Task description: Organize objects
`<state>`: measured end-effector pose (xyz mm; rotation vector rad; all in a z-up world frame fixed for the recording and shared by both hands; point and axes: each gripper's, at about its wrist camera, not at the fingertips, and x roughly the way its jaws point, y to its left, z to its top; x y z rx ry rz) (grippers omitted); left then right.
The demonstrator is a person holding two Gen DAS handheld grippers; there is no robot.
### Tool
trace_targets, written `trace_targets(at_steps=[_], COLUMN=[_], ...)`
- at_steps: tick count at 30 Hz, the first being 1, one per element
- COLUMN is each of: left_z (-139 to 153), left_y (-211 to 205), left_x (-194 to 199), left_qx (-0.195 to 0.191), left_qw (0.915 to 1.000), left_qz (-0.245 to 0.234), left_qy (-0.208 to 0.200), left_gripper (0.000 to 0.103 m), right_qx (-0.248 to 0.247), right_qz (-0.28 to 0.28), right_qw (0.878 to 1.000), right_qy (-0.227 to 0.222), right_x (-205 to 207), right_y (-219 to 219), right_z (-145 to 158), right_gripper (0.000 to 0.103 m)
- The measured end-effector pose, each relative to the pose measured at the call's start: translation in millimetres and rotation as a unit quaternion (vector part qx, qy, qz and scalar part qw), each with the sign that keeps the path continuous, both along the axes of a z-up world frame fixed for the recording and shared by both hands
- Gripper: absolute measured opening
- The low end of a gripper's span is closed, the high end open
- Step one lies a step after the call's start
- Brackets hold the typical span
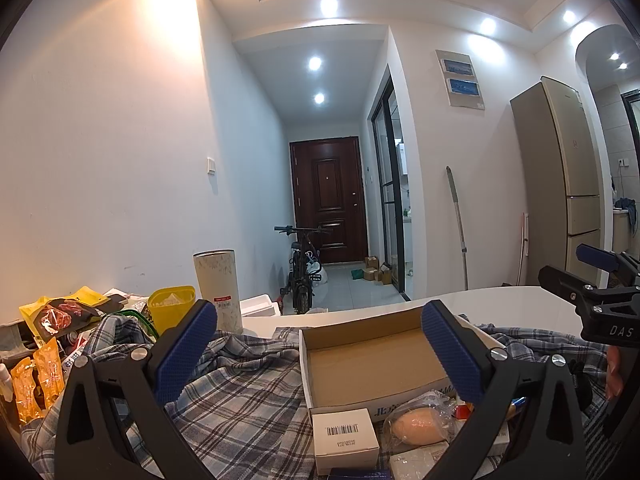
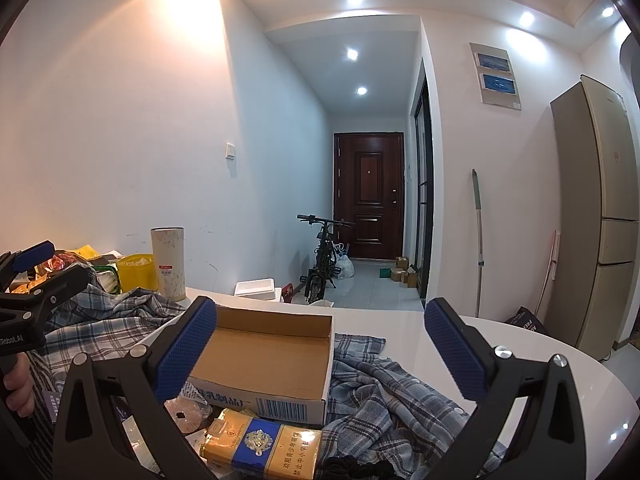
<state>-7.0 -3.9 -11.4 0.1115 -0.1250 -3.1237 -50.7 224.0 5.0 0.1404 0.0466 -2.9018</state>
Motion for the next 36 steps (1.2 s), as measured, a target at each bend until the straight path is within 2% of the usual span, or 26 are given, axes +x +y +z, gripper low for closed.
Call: trace_targets(at_steps=[36], left_z=[0.3], left_y=[1.8], left_x=[1.1], left_qx=[0.0], left_qw=[1.0], left_qz=[0.0], left_qy=[0.001], left_gripper=[0.103], right_qx=[0.005], right_qz=[0.0], right_qw=[1.0], right_qy=[-0.002], right_x=[-0.4], right_y=[-1.9], right_z=[-4.0], right_gripper=[0.103])
